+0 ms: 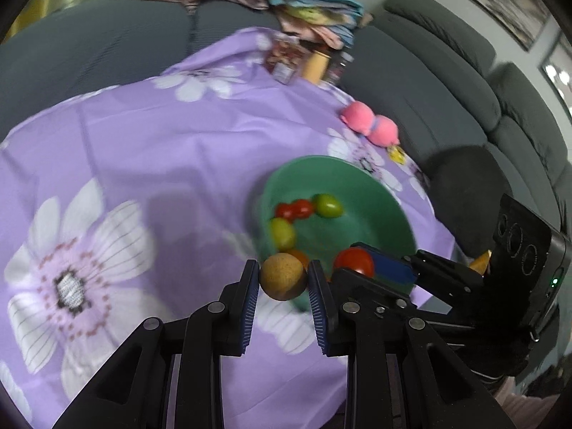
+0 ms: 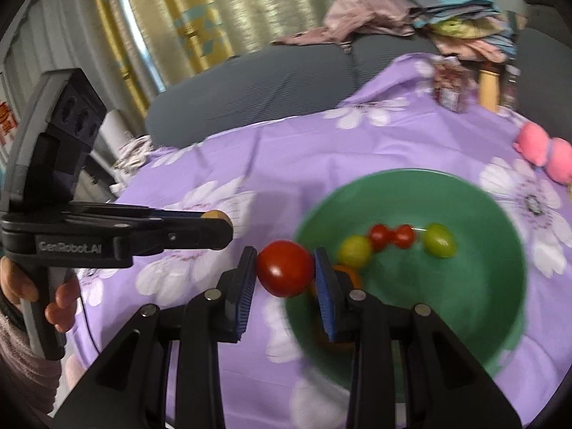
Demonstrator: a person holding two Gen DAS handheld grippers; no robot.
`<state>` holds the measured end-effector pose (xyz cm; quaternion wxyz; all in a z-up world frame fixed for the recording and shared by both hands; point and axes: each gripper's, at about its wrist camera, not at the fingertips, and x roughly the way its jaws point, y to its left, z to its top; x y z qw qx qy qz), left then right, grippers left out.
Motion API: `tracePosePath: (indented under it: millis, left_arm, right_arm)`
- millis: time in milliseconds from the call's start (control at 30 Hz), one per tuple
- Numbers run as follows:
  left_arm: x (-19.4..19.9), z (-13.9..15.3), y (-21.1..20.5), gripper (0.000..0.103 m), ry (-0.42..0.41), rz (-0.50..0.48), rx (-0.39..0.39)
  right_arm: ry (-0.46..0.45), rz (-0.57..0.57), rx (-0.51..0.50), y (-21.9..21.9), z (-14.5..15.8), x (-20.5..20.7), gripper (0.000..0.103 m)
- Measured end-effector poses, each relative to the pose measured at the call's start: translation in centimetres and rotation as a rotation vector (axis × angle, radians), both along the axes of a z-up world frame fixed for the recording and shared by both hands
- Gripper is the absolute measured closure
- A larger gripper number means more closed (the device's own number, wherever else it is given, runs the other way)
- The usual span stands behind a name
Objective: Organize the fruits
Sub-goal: 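Carry the tomato and yellow fruit with both tools over the green bowl, then open both tools to drop the tomato and yellow fruit into the bowl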
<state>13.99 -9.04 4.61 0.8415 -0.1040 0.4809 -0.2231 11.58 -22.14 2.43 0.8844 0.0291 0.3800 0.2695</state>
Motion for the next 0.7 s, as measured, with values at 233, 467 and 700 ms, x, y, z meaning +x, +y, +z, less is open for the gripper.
tracePosePath:
  millis: [233, 467, 700]
  left_arm:
    - [1.6, -0.4, -4.9, 0.075, -0.004, -0.057, 0.096]
    - [0.5, 1.8, -6.3, 0.001, -0.093, -0.038, 0.277]
    - [-0.7, 4.0, -5.7, 0.001, -0.163, -0.004, 0.357]
  right_arm:
    - [0.016, -0.140, -0.070, -3.7, -1.0, 1.3, 0.066]
    - [-0.032, -0.194, -0.118, -5.8, 0.6, 0.8, 0.020]
    - [-0.081, -0.172, -0.145, -6.6, 2.4, -0.1, 0.009]
